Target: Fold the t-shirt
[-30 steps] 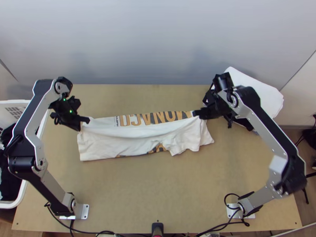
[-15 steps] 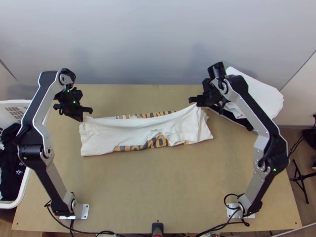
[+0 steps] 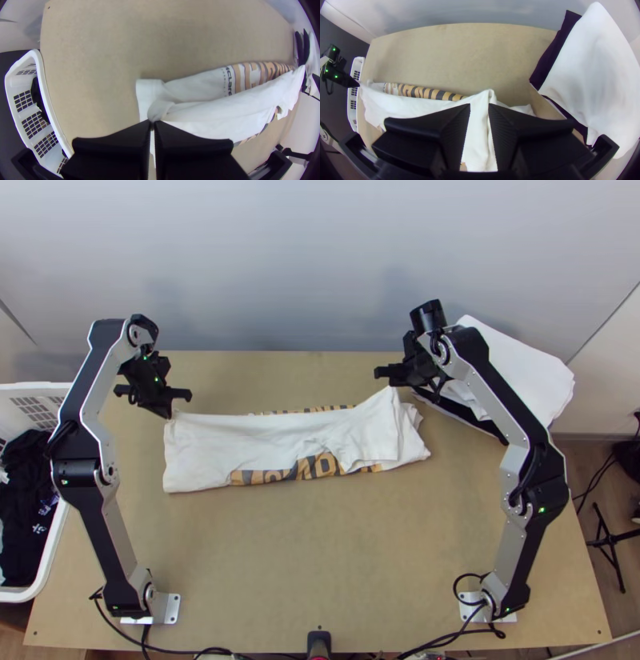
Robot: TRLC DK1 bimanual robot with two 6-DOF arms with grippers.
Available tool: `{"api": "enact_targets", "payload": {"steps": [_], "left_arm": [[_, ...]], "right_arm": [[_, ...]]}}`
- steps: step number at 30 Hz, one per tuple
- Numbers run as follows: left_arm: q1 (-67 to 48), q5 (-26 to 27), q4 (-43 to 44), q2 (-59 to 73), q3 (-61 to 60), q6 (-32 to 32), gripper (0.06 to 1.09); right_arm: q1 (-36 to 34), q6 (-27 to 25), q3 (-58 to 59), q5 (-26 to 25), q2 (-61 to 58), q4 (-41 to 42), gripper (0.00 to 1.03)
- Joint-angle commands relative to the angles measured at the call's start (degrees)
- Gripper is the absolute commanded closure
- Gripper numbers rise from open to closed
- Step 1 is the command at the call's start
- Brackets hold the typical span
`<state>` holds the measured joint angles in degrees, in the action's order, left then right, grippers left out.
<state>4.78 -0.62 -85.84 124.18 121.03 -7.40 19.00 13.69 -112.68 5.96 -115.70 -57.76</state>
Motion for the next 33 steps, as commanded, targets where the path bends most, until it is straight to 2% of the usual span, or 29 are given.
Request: {"api": "enact_targets", "payload": {"steps": [1,2,3,4,5,6,7,8,12,14,17,20,21,22,26,29,31,33], "left_arm": [[1.3,0.7,5.2,1.8,4.4,2.0,0.88],[1.5,1.0,5.2,1.4,4.8,2.2,0.68],[1.6,1.1,5.2,0.9,4.8,2.3,0.46],[1.7,1.1,5.1,0.4,4.8,2.4,0.4],[2.1,2.5,4.8,-0.1,4.7,2.4,0.39],[2.8,4.2,4.8,-0.6,4.5,2.6,0.32],[3.6,5.7,4.8,-0.8,4.5,3.3,0.18],[4.4,6.4,4.8,-0.9,4.5,4.0,0.1],[8.7,9.0,5.4,-0.9,4.5,6.7,0.1],[11.0,13.9,3.1,-1.8,3.2,6.4,0.11],[14.2,21.1,5.1,-6.1,-4.4,4.9,0.11],[19.2,39.0,8.3,-10.4,-14.2,1.9,0.11],[21.0,45.5,8.8,-11.5,-17.4,0.1,0.11],[22.2,49.8,10.0,-12.3,-20.6,-0.8,0.11],[23.9,49.9,17.2,-12.8,-30.7,-1.0,0.11],[25.0,49.1,22.7,-13.2,-36.5,-1.7,0.11],[25.5,47.9,24.7,-13.4,-39.1,-2.9,0.11],[25.7,47.3,26.7,-13.4,-41.6,-4.5,0.11]], "right_arm": [[0.3,3.7,-0.3,-3.2,0.5,1.7,0.38],[0.6,4.6,-0.1,-3.6,1.2,1.7,0.13],[0.9,5.6,0.1,-3.7,2.3,1.7,0.03],[1.0,6.7,0.1,-3.7,3.6,1.9,0.03],[1.2,8.3,0.4,-3.7,5.6,2.2,0.03],[1.6,9.2,1.0,-3.7,7.7,2.6,0.03],[2.0,9.9,1.7,-3.7,9.8,2.6,0.03],[2.2,10.3,2.3,-3.7,12.1,2.6,0.03],[2.7,12.6,4.6,-3.7,20.7,2.6,0.03],[2.7,14.0,6.6,-3.3,24.6,2.5,0.03],[2.1,15.0,12.0,-3.1,29.9,2.1,0.03],[1.0,16.8,18.0,-1.5,34.2,1.8,0.03],[0.0,17.6,19.4,0.7,35.3,1.8,0.03],[-1.3,18.7,20.7,4.2,36.2,1.7,0.03],[-7.8,24.2,22.1,22.9,36.2,0.3,0.04],[-13.2,26.5,21.4,35.2,34.1,-0.8,0.04],[-15.5,27.1,20.6,38.8,33.1,-1.5,0.04],[-16.5,27.1,20.0,39.9,32.3,-2.5,0.04]]}}
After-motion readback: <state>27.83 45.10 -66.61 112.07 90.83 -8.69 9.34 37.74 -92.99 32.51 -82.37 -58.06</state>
